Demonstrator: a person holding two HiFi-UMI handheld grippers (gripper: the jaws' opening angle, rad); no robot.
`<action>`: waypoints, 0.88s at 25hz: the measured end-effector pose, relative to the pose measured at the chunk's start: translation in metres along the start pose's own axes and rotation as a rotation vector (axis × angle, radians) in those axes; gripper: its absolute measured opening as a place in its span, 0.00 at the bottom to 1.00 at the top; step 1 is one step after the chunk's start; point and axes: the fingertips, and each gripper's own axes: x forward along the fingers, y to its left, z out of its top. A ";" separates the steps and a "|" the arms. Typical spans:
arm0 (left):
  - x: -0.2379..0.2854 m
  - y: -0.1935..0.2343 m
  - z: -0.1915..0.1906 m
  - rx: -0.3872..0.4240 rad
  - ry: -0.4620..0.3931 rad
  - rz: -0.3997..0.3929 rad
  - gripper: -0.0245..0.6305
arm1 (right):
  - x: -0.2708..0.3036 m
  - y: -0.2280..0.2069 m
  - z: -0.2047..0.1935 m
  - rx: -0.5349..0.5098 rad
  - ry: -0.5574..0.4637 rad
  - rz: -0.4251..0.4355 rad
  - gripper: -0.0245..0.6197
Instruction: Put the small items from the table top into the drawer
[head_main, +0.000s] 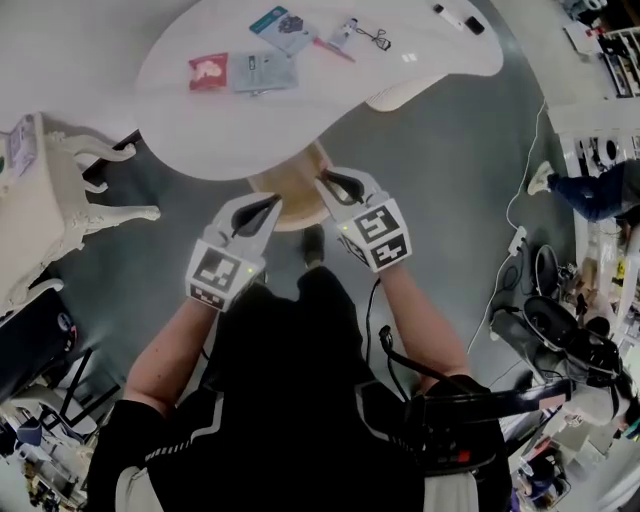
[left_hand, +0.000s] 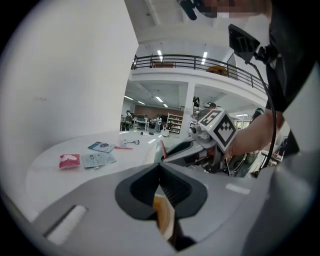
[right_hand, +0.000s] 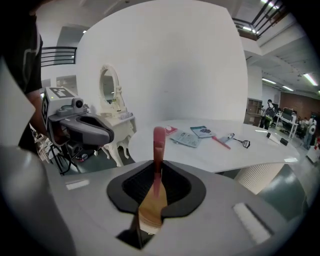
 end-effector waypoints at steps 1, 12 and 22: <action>0.002 0.000 -0.006 -0.003 0.008 0.000 0.04 | 0.004 0.000 -0.005 -0.014 0.013 0.009 0.12; 0.025 0.005 -0.079 -0.023 0.124 0.028 0.04 | 0.054 0.012 -0.071 -0.242 0.227 0.137 0.12; 0.034 0.021 -0.126 -0.054 0.209 0.084 0.04 | 0.096 0.022 -0.115 -0.460 0.375 0.243 0.12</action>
